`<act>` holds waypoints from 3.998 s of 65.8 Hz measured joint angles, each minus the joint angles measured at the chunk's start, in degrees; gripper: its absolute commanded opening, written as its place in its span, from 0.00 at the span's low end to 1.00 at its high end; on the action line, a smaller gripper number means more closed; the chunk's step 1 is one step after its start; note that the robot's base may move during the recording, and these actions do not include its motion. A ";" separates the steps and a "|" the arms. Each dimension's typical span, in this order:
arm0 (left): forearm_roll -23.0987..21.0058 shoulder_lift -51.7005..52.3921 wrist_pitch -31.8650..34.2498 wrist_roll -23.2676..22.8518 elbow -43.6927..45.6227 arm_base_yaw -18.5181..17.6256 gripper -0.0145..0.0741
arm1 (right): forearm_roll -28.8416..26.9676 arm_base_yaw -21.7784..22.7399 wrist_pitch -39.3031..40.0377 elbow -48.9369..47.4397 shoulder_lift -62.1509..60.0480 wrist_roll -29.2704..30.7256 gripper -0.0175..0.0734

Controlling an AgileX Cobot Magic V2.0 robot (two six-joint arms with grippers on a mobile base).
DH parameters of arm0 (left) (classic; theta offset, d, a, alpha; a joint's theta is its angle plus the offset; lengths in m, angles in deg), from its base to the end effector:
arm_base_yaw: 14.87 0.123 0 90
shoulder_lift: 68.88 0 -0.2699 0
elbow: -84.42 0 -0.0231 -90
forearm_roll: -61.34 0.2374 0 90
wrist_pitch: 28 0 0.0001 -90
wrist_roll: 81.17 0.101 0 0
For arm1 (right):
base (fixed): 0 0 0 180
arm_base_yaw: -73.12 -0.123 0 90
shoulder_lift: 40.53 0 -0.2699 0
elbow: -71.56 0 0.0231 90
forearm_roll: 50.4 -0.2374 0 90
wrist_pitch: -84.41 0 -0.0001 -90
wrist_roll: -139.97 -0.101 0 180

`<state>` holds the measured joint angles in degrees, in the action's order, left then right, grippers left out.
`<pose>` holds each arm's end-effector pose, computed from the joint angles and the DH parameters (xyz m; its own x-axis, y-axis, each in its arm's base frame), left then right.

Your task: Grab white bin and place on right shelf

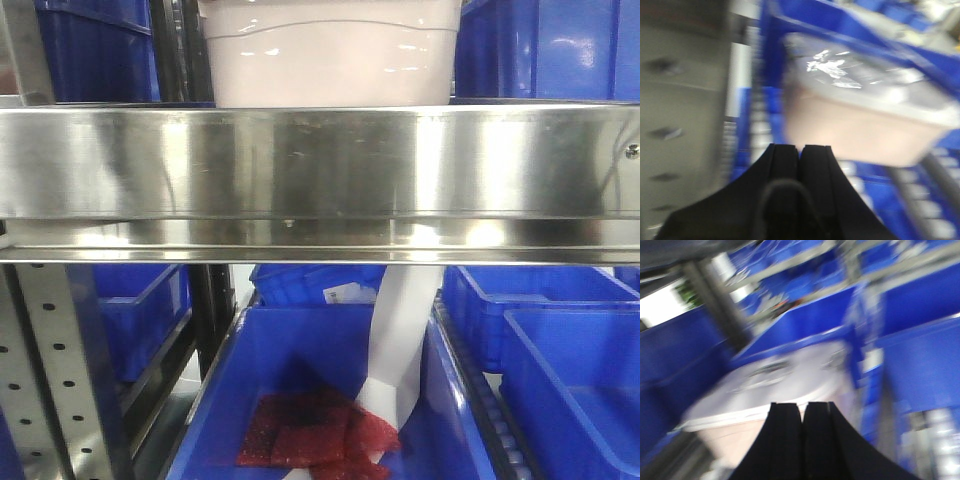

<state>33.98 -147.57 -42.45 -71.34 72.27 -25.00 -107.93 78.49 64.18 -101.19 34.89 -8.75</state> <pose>0.2758 -0.0611 0.3834 -0.3058 -0.2368 -0.9222 0.2048 0.9295 -0.3066 0.2625 0.0050 0.4308 -0.1443 0.4131 -0.8992 -0.1543 0.8882 0.4328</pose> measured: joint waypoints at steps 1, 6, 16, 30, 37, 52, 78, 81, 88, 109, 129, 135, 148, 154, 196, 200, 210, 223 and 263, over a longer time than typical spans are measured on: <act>0.54 0.24 0.58 -0.28 -0.71 0.00 0.03 | 0.49 0.00 0.41 0.57 -0.45 0.45 0.26; 1.78 2.64 3.78 -1.10 -5.26 0.28 0.03 | 2.70 -0.12 1.06 5.04 -2.95 2.25 0.26; 1.78 10.48 8.91 -1.38 -14.79 0.52 0.03 | 3.40 -0.52 3.61 16.55 -11.15 7.11 0.25; 4.10 25.41 11.62 -1.40 -29.84 2.33 0.03 | 3.40 -0.52 10.84 34.56 -26.79 9.43 0.25; 5.78 33.51 11.62 -1.40 -36.77 5.04 0.03 | 3.40 -0.52 11.24 43.31 -35.43 9.57 0.25; 6.25 51.73 10.62 -1.40 -46.59 12.16 0.03 | 3.40 -0.52 10.78 53.48 -53.73 9.71 0.25; 6.68 67.02 -0.10 -1.40 -47.50 13.61 0.03 | 3.15 -0.52 9.74 54.36 -64.01 9.71 0.25; 6.68 67.02 -0.24 -1.40 -47.50 13.61 0.03 | 3.15 -0.52 9.74 54.36 -64.01 9.71 0.25; 6.68 67.13 -0.24 -1.40 -47.50 13.61 0.03 | 3.15 -0.52 9.74 54.36 -64.01 9.71 0.25; 6.68 67.13 -0.37 -1.40 -47.50 13.61 0.03 | 3.15 -0.52 9.74 54.36 -64.01 9.75 0.25; 6.68 67.13 -0.37 -1.40 -47.50 13.61 0.03 | 9.34 -0.52 10.85 55.75 -64.01 8.43 0.25; 6.68 67.13 -0.37 -1.40 -47.50 13.61 0.03 | 17.12 -0.52 9.26 57.89 -64.01 0.56 0.25; 6.68 67.13 -0.37 -1.40 -47.50 13.61 0.03 | 42.73 -0.52 4.11 62.76 -65.99 -24.67 0.25; 6.68 67.13 -0.37 -1.40 -47.50 13.61 0.03 | 46.73 -0.52 5.01 64.74 -67.50 -28.92 0.25; 6.68 67.20 -0.39 -1.40 -47.50 13.69 0.03 | 57.53 -5.63 17.12 71.18 -67.84 -30.60 0.25; 6.68 67.20 -0.39 -1.40 -47.50 13.69 0.03 | 57.53 -5.63 17.26 71.18 -67.84 -30.63 0.25; 6.68 67.20 -0.39 -1.40 -47.50 13.69 0.03 | 57.53 -5.63 16.71 71.18 -67.84 -32.00 0.25; 6.68 67.20 -0.39 -1.40 -47.50 13.69 0.03 | 57.53 -5.63 14.98 71.23 -67.84 -32.60 0.25; 6.68 67.20 -0.39 -1.40 -47.50 13.69 0.03 | 57.53 -5.63 16.41 71.23 -67.84 -32.60 0.25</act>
<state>40.67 -80.37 -42.84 -72.75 24.78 -11.31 -50.40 72.85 80.58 -29.96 -32.95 -41.35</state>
